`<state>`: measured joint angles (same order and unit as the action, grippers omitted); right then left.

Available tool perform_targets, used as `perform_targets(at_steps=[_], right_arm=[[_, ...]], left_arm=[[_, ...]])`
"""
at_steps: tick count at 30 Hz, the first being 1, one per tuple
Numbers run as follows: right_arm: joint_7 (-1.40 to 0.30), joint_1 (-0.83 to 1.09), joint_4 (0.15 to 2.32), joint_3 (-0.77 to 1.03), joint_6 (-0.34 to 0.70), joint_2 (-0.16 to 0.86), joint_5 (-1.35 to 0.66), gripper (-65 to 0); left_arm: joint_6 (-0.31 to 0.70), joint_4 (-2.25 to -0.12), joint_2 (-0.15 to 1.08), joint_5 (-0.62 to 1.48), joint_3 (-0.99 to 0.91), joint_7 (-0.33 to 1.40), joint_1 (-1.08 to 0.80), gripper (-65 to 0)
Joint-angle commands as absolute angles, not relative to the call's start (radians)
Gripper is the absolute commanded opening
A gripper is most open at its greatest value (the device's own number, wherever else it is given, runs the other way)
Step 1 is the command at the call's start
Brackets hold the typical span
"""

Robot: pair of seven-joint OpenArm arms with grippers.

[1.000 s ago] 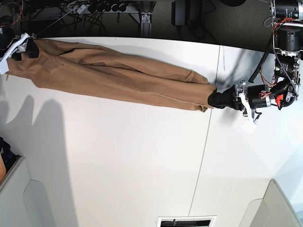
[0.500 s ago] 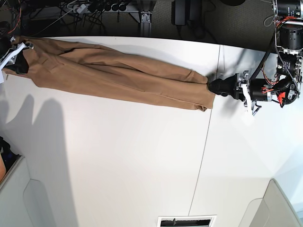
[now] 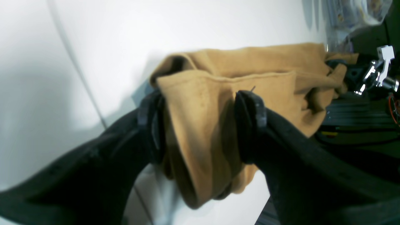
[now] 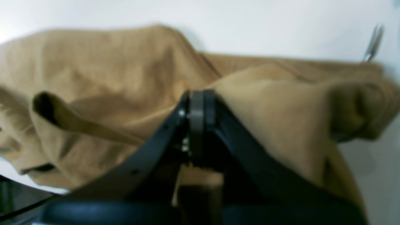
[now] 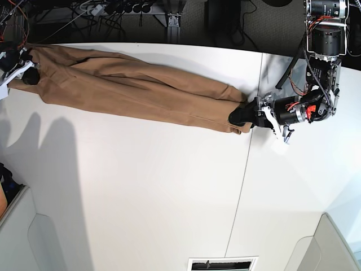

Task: Layout the t-shirt on the table in an organized manner, then fold the t-shirt properly
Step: 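Fold the strip end with the left gripper toward the right gripper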

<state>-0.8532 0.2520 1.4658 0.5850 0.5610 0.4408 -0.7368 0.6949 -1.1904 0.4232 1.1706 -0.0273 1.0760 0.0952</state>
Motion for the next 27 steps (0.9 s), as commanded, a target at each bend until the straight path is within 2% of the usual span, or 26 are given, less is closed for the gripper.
perform_targets(at_steps=[1, 4, 5, 8, 9, 14, 17, 26, 27], right_arm=[[-0.845, 0.239, 1.478, 0.574, 0.565, 0.462, -0.750, -65.0], [-0.844, 0.232, 1.478, 0.533, 0.565, 0.463, -0.752, -65.0], [-0.845, 0.226, 1.478, 0.520, 0.565, 0.462, -0.753, -65.0], [-0.846, 0.201, 1.478, 0.491, 0.565, 0.463, -0.756, -65.0], [-0.850, 0.190, 1.479, 0.487, 0.565, 0.463, -0.756, -65.0], [-0.868, 0.142, 1.506, 0.487, 0.565, 0.465, -0.759, -65.0], [-0.864, 0.116, 1.535, 0.487, 0.565, 0.462, -0.760, -65.0], [-0.868, 0.089, 1.598, 0.487, 0.564, 0.462, -0.795, -65.0], [-0.870, 0.089, 1.604, 0.487, 0.564, 0.462, -0.797, -62.5]], left_arm=[[0.698, -1.201, 0.434, 1.155, -0.032, 1.084, 0.108, -28.7], [0.698, -1.201, 0.429, 1.114, -0.032, 1.066, 0.103, -29.8], [0.698, -1.201, 0.429, 1.096, -0.032, 1.054, 0.099, -34.4], [0.698, -1.201, 0.429, 1.065, -0.032, 1.050, 0.091, -60.1], [0.698, -1.201, 0.429, 1.065, -0.032, 1.050, 0.086, -65.0], [0.698, -1.201, 0.445, 0.958, -0.033, 1.018, 0.105, -65.0], [0.698, -1.201, 0.496, 0.917, -0.035, 0.949, 0.152, -65.0], [0.698, -1.201, 0.613, 0.809, -0.035, 0.933, 0.295, -65.0], [0.698, -1.201, 0.621, 0.800, -0.035, 0.933, 0.308, -65.0]])
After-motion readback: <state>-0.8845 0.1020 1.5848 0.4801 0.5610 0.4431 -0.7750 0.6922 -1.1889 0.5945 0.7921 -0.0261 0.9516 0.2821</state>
